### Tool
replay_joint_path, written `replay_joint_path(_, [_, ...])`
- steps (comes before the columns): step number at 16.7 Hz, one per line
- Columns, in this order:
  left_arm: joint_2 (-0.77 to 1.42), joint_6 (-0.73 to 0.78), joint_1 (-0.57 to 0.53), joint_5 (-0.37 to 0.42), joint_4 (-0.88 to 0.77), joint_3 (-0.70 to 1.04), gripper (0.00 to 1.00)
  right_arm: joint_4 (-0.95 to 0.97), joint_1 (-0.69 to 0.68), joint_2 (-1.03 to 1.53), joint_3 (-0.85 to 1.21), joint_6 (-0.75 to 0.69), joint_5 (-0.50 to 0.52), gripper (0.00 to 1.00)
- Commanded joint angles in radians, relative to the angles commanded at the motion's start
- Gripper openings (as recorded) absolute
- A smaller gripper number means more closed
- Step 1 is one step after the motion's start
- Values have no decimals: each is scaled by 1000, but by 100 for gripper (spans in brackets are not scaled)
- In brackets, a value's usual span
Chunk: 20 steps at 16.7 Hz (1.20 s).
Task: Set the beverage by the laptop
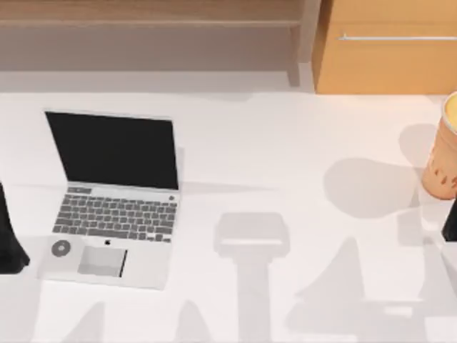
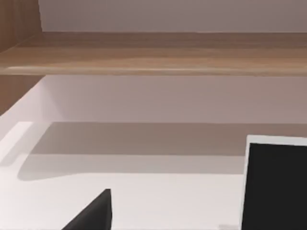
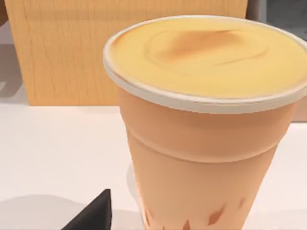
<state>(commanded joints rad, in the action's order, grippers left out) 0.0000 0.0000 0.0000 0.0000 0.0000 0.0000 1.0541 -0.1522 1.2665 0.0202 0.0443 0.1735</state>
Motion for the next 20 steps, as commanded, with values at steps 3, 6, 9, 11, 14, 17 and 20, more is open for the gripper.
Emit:
replay_joint_path(3, [0,0,0,0,0,0,100,142,-20,165,7,1,23,100])
replay_joint_path(6, [0,0,0,0,0,0,100,210,-30,236,12,0,35,100])
replay_joint_path(9, [0,0,0,0,0,0,100,213,-31,240,12,0,35,100])
replay_joint_path(11, [0,0,0,0,0,0,100,211,-27,237,8,0,34,100])
replay_joint_path(14, [0,0,0,0,0,0,100,225,-20,278,46,-2,25,100])
replay_joint_path(17, [0,0,0,0,0,0,100,254,2,410,146,-6,6,100])
replay_joint_path(20, [0,0,0,0,0,0,100,277,27,549,254,-11,-16,100])
